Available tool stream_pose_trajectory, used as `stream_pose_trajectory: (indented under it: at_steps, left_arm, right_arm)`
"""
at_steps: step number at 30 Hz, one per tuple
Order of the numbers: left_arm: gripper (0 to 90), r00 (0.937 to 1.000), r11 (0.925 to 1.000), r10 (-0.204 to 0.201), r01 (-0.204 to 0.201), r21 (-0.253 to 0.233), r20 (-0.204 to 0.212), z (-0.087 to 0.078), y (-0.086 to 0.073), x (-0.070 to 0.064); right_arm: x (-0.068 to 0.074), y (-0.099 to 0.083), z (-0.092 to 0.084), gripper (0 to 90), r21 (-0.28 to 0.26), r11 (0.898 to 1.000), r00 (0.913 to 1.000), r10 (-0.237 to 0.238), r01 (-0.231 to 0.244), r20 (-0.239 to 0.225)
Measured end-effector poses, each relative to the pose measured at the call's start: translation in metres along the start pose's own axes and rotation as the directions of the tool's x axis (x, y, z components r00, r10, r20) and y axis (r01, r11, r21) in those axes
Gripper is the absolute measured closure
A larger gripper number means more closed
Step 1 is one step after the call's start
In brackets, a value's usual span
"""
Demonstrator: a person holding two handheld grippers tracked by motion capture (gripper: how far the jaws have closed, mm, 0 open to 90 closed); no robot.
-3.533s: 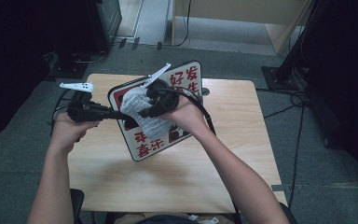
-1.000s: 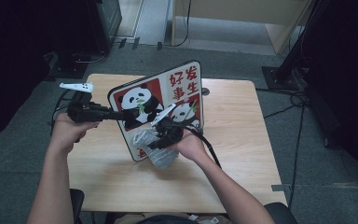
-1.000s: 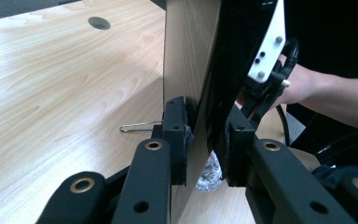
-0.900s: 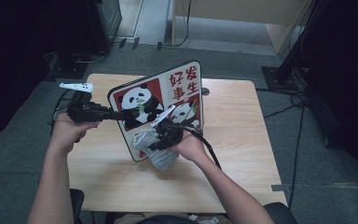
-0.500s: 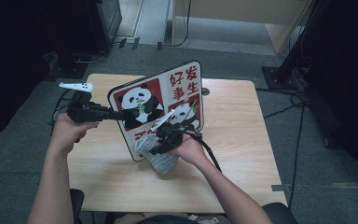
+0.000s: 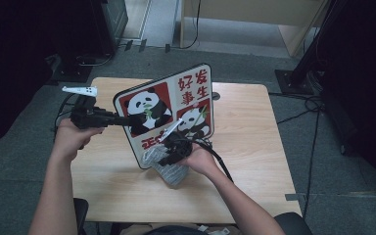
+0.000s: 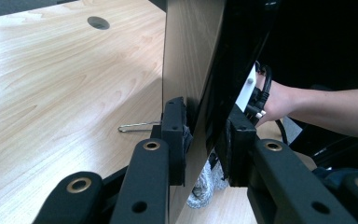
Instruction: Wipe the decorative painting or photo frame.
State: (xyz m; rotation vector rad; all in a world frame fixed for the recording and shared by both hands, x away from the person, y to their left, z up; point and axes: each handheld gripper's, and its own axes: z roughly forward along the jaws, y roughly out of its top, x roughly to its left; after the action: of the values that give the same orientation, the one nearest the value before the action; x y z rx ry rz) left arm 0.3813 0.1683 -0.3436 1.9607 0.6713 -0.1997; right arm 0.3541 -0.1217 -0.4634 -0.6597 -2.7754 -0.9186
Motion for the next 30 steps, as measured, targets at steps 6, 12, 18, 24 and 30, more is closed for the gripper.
stream_pose_trajectory:
  at_steps: [6,12,18,24,30]
  left_arm:
    - [69.9,0.9998,0.9996,0.018,-0.018,-0.021,-0.009,-0.004,0.001,-0.002]
    - [61.4,0.9997,0.9998,0.017,-0.018,-0.011,-0.015,-0.003,0.001,-0.002]
    - [52.2,0.9990,0.9993,0.036,-0.036,-0.002,-0.027,-0.007,-0.001,-0.006]
    - [44.2,0.9976,0.9985,0.050,-0.051,-0.018,-0.047,-0.014,-0.006,-0.011]
    - [39.7,0.9970,0.9987,0.035,-0.037,-0.034,-0.069,-0.024,-0.012,-0.009]
  right_arm:
    - [0.002,0.002,-0.008,68.8,-0.003,1.000,0.9999,0.009,-0.009,-0.014]
    - [0.008,0.011,-0.026,69.0,-0.032,0.999,0.9999,-0.007,0.006,-0.008]
    - [0.015,0.027,-0.050,69.0,-0.062,0.998,0.9999,-0.013,0.013,0.007]
    - [0.020,0.048,-0.075,68.9,-0.094,0.995,0.9993,-0.026,0.029,0.027]
    - [0.022,0.068,-0.097,68.6,-0.120,0.992,0.9983,-0.033,0.038,0.047]
